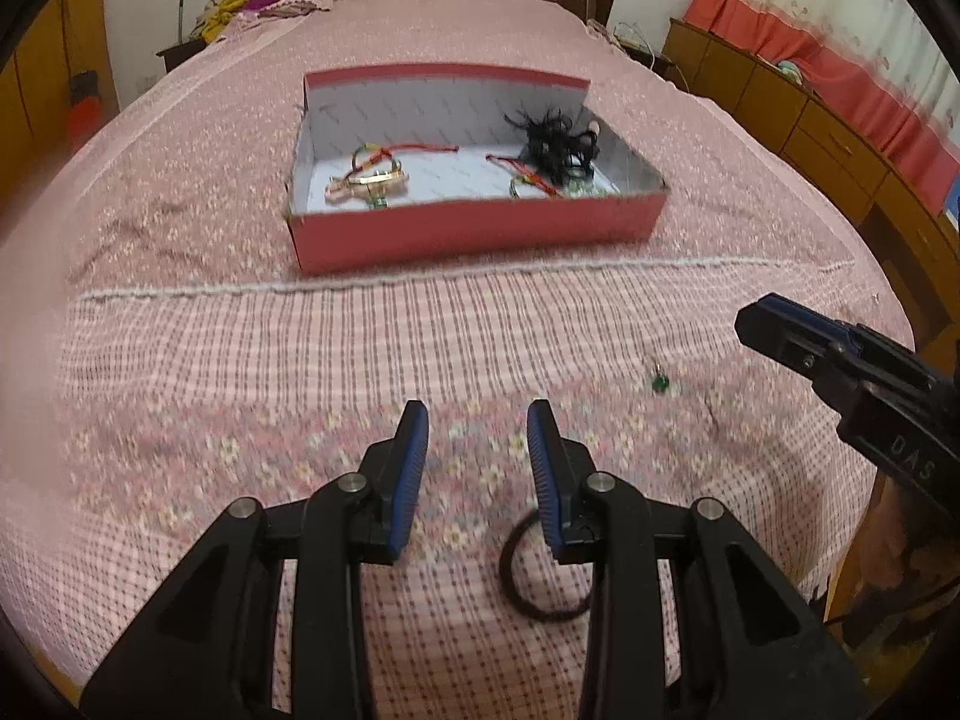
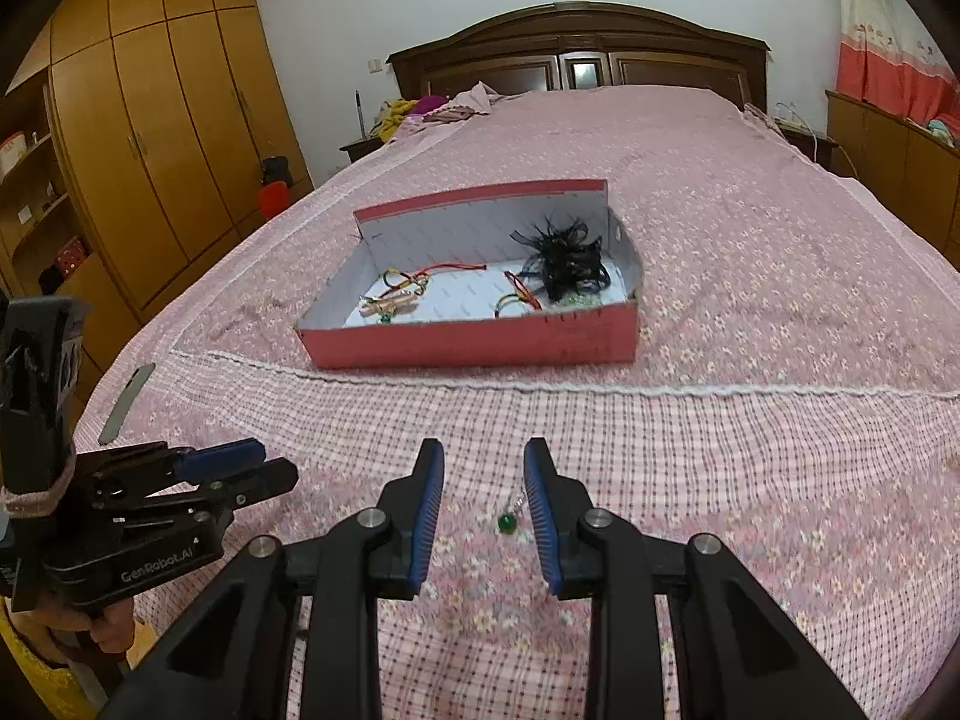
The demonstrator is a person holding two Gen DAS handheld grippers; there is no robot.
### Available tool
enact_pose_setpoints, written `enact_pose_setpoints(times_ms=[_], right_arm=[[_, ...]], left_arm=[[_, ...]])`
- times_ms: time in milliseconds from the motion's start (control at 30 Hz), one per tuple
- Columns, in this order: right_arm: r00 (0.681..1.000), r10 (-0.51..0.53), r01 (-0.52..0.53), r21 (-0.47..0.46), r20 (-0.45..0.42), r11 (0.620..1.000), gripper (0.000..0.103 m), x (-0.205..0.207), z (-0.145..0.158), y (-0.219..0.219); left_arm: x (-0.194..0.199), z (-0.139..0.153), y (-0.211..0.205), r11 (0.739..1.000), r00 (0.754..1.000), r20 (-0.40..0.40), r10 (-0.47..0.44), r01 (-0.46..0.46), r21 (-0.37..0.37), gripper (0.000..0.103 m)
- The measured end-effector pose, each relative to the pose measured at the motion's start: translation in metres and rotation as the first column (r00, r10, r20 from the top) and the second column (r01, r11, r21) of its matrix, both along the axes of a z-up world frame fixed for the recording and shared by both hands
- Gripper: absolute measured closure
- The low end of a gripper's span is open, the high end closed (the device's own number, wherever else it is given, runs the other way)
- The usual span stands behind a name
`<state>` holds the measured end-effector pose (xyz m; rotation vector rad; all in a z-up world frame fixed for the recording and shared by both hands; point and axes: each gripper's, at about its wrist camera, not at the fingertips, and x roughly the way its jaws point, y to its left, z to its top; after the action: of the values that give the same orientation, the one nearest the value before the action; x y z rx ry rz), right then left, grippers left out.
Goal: Organize jewelry
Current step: 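Withdraw both grippers toward the black hair tie and second green earring, then grasp the black hair tie with the left gripper while the right grasps the green earring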
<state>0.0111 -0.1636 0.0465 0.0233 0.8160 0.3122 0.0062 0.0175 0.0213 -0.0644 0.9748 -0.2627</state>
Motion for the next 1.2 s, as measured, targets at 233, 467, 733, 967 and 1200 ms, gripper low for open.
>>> enact_pose_setpoints(times_ms=[233,467,733,967,1200], right_arm=[[0.999,-0.024,0.023,-0.019,-0.027,1.000,0.073,-0.007,-0.016,-0.007],[0.999,-0.036,0.035,-0.018,-0.032,0.999,0.073,-0.010,-0.022,-0.013],[0.998,-0.045,0.045,-0.015,-0.042,0.999,0.073,-0.008,-0.026,-0.015],[0.998,-0.047,0.046,-0.017,-0.051,0.999,0.073,-0.006,-0.030,-0.015],[0.997,-0.044,0.043,-0.020,-0.058,0.999,0.073,-0.005,-0.035,-0.015]], left_arm=[[-0.011,-0.010,-0.006,0.999,0.999,-0.040,-0.032,0.031,-0.004,0.077],[-0.021,-0.023,-0.013,0.997,0.994,-0.079,-0.074,0.076,0.015,0.077],[-0.025,-0.038,-0.023,0.993,0.988,-0.115,-0.102,0.109,0.052,0.078],[-0.025,-0.047,-0.030,0.991,0.990,-0.096,-0.107,0.114,0.074,0.103],[-0.025,-0.040,-0.026,0.994,0.992,-0.074,-0.099,0.103,0.048,0.103]])
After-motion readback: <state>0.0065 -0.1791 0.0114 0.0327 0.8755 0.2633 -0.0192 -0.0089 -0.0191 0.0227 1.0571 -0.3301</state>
